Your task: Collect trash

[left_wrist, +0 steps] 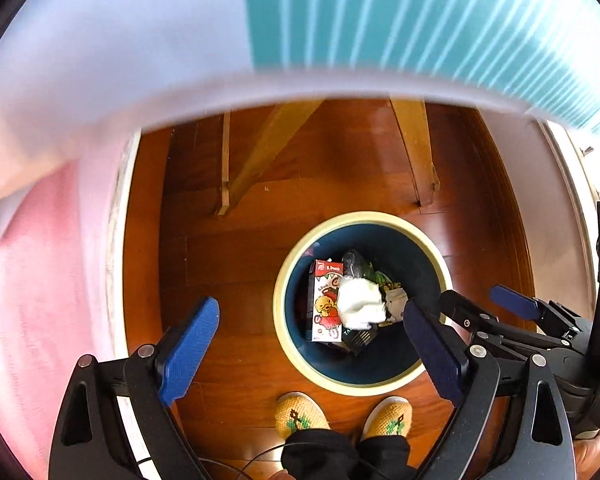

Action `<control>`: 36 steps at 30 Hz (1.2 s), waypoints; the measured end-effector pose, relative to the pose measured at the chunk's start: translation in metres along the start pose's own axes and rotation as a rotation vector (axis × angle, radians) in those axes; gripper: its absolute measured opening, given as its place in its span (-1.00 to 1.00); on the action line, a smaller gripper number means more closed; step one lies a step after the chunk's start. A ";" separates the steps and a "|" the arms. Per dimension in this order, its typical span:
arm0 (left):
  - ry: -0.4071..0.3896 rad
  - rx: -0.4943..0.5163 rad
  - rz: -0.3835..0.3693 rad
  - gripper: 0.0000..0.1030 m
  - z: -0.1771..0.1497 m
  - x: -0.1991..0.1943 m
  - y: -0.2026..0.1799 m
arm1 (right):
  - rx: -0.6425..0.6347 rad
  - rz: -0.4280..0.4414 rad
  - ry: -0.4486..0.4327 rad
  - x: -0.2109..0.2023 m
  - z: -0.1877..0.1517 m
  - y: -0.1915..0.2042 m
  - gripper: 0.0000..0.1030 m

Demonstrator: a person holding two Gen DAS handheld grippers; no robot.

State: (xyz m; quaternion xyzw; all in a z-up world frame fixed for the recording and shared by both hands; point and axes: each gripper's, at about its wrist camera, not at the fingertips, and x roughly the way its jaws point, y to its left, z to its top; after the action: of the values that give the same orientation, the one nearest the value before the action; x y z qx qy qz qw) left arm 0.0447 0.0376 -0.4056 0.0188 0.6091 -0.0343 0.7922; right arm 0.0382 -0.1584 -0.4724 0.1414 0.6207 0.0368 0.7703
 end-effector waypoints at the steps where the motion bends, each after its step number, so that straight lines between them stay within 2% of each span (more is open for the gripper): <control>1: -0.003 0.002 0.003 0.84 0.001 -0.005 -0.001 | 0.001 0.001 -0.003 -0.005 0.001 0.001 0.37; 11: -0.012 0.000 0.010 0.80 0.012 -0.073 -0.003 | -0.012 0.025 -0.023 -0.075 0.009 0.019 0.37; 21: -0.057 -0.012 0.001 0.75 0.038 -0.174 -0.012 | -0.013 0.052 -0.096 -0.194 0.028 0.039 0.37; 29: -0.144 -0.052 0.000 0.75 0.073 -0.274 -0.010 | -0.056 0.041 -0.182 -0.295 0.054 0.059 0.37; 36: -0.216 -0.084 0.004 0.75 0.093 -0.347 -0.004 | -0.101 0.032 -0.239 -0.365 0.074 0.079 0.37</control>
State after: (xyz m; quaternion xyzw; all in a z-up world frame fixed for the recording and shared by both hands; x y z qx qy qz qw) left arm 0.0454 0.0373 -0.0467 -0.0171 0.5212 -0.0088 0.8532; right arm 0.0369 -0.1799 -0.0923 0.1156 0.5197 0.0632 0.8442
